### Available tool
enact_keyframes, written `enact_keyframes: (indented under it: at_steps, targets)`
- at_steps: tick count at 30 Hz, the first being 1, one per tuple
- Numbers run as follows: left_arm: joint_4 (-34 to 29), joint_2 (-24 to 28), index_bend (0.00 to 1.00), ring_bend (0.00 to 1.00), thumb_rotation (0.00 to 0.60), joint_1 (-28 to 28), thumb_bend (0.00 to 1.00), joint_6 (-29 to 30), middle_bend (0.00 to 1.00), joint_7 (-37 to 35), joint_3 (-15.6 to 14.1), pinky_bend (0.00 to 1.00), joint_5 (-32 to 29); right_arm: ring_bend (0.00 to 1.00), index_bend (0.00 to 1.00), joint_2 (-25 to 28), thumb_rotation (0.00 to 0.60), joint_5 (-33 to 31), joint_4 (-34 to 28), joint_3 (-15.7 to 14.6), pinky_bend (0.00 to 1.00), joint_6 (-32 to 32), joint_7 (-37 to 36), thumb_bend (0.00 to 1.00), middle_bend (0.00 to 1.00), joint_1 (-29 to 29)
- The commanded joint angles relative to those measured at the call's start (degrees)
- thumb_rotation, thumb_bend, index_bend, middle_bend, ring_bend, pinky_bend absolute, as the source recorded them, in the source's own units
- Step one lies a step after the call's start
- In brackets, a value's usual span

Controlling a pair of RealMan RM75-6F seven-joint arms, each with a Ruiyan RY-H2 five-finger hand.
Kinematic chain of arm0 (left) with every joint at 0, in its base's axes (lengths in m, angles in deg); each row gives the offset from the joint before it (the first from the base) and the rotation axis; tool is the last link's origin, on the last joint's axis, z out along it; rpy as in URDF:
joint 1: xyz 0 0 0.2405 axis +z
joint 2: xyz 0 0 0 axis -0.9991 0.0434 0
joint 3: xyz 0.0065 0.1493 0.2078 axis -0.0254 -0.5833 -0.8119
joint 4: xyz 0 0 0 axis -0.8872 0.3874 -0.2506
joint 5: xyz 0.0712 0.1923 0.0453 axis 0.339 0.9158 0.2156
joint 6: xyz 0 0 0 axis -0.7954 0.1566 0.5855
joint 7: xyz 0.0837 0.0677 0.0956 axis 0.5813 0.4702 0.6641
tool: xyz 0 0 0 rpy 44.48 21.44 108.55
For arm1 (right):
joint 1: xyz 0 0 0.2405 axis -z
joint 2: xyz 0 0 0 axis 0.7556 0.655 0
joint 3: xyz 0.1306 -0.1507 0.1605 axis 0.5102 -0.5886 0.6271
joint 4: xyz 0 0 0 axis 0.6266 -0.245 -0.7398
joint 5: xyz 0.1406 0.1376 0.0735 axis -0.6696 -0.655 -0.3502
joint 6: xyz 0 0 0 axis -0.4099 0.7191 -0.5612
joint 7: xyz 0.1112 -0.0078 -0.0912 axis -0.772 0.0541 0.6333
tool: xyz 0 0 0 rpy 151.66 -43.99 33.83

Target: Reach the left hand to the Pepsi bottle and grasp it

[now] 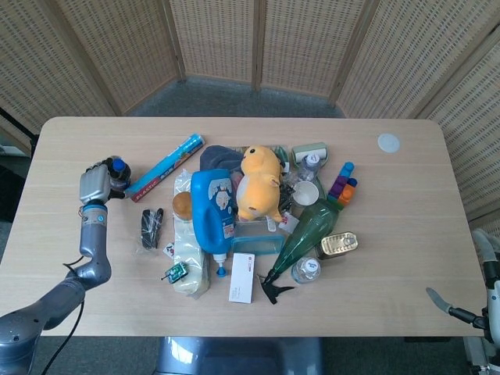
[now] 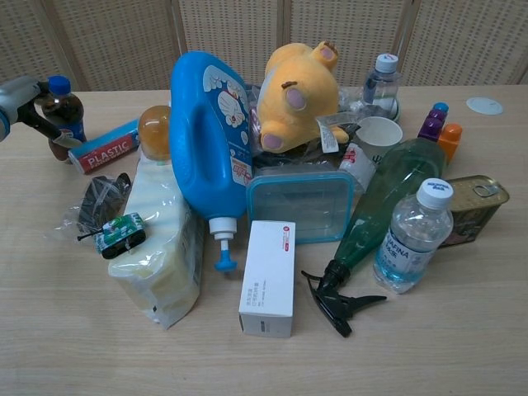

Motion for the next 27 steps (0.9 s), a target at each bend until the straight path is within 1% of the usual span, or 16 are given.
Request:
enact_keyframes:
  at_steps: [1,3,4,5,7,10,13,17,20,23,26,27]
  targets:
    - [1.5,-1.0,0.39,0.01,0.6,0.4,0.0,-0.2,0.28,0.1,0.1,0.08,0.7,0.0,0.0,0.4,0.505,0.1,-0.1,-0.1,0.0,0.1,-0.8,0.0,0.0,0.0]
    - [2.5,-1.7,0.5,0.12,0.6,0.5,0.0,0.6,0.39,-0.2,0.4,0.2,1.3,0.0,0.0,0.6,0.509,0.2,-0.2,-0.3,0.0,0.2,-1.4,0.0,0.0,0.0]
    - [2.9,-2.0,0.59,0.22,0.6,0.6,0.02,0.9,0.49,-0.4,0.4,0.29,1.6,0.0,0.0,0.6,0.508,0.2,-0.2,-0.3,0.0,0.2,-1.5,0.0,0.0,0.0]
    - [3.4,-2.3,0.64,0.28,0.6,0.6,0.03,1.1,0.54,-0.4,0.3,0.34,2.0,0.0,0.0,0.7,0.507,0.2,-0.2,-0.3,0.0,0.1,-1.4,0.0,0.0,0.1]
    - [4.3,-2.9,0.77,0.42,0.6,0.7,0.12,2.0,0.68,-1.0,0.5,0.49,3.0,0.0,0.0,0.6,0.505,0.3,-0.3,-0.3,0.0,0.0,-1.4,0.0,0.0,0.1]
    - [5.5,-3.5,0.84,0.56,0.6,0.6,0.15,4.1,0.78,-2.1,0.7,0.63,4.5,0.0,0.0,0.7,0.507,0.4,-0.3,-0.3,0.0,0.0,-1.5,0.0,0.0,0.1]
    - [6.1,-3.4,0.86,0.61,0.6,0.3,0.16,5.3,0.81,-2.7,1.1,0.68,5.8,0.0,0.0,0.7,0.509,0.2,-0.2,-0.3,0.0,0.2,-1.7,0.0,0.0,0.0]
    - [5.1,-2.3,0.86,0.61,0.6,0.2,0.16,6.8,0.82,-3.0,1.7,0.68,7.0,0.0,0.0,0.7,0.504,0.3,-0.3,-0.3,0.0,-0.1,-1.8,0.0,0.0,0.1]
    - [2.9,-0.7,0.86,0.61,0.6,0.4,0.16,8.5,0.82,-3.0,2.1,0.68,7.9,0.0,0.0,0.9,0.506,0.5,-0.4,-0.4,0.0,-0.4,-1.9,0.0,0.0,0.3]
    - [-0.7,1.6,0.86,0.61,0.6,0.7,0.16,10.6,0.81,-2.5,2.8,0.68,8.7,0.0,0.0,1.0,0.506,0.6,-0.5,-0.4,0.0,-0.6,-2.0,0.0,0.0,0.4]
    - [-5.8,4.7,0.86,0.61,0.6,1.1,0.16,12.8,0.81,-0.8,3.7,0.68,9.0,0.0,0.0,1.1,0.504,0.7,-0.6,-0.4,0.0,-0.7,-2.2,0.0,0.0,0.4]
    - [-8.4,6.3,0.86,0.61,0.6,1.3,0.16,13.9,0.81,0.1,4.2,0.68,9.0,0.0,0.0,1.1,0.505,0.7,-0.7,-0.4,0.0,-0.8,-2.2,0.0,0.0,0.4]
